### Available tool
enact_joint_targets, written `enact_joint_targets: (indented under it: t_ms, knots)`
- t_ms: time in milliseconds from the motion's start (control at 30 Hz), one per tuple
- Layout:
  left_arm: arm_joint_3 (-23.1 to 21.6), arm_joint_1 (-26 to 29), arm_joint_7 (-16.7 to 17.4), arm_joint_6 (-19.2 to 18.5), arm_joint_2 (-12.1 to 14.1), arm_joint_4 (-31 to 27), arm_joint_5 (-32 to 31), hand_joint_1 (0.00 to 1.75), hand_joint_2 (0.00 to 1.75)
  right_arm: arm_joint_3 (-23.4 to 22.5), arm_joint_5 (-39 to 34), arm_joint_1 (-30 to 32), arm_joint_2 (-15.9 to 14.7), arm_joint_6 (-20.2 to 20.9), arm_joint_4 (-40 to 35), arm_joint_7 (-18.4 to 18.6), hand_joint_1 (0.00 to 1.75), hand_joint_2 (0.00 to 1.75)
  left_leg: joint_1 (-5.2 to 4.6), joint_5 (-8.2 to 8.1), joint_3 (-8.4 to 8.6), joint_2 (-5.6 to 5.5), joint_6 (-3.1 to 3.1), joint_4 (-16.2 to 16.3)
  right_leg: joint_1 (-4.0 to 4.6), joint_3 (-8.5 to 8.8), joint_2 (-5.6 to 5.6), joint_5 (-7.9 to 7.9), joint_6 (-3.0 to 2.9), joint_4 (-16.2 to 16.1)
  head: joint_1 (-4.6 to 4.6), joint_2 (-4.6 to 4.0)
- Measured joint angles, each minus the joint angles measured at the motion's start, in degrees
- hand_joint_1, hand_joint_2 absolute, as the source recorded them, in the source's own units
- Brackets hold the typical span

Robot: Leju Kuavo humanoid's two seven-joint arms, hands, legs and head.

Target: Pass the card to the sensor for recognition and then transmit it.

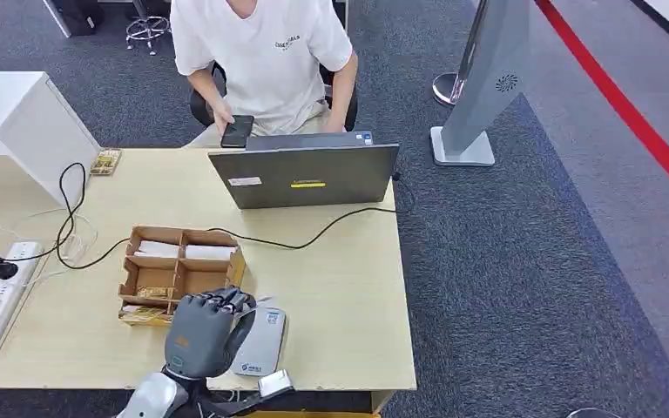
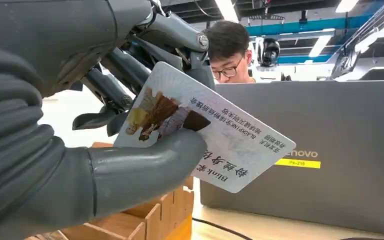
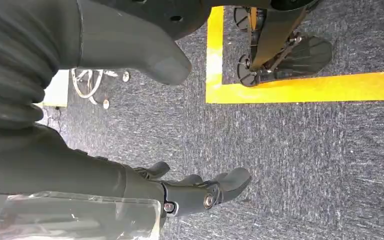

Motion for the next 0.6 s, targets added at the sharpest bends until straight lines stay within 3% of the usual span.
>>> enact_joint_targets:
  t_ms: [367, 600]
  knots:
    - [0.0, 0.0, 0.1, -0.1, 0.2, -0.2, -0.1, 1.75, 1.75, 0.0, 0.0, 0.0, 0.0, 0.0, 0.0, 0.0, 0.0, 1.75, 0.0, 0.0, 0.0, 0.0, 0.0, 0.0, 0.0, 0.0, 0.0, 0.0, 0.0, 0.0, 0.0, 0.0]
    - [-0.3, -0.3, 4.9, -5.7, 0.8, -0.8, -4.5, 1.75, 1.75, 0.0, -0.7, 0.1, 0.0, -0.2, 0.0, 0.2, 0.0, 1.75, 0.0, 0.0, 0.01, 0.0, 0.0, 0.0, 0.0, -0.01, 0.0, 0.0, 0.0, 0.0, -0.02, 0.0]
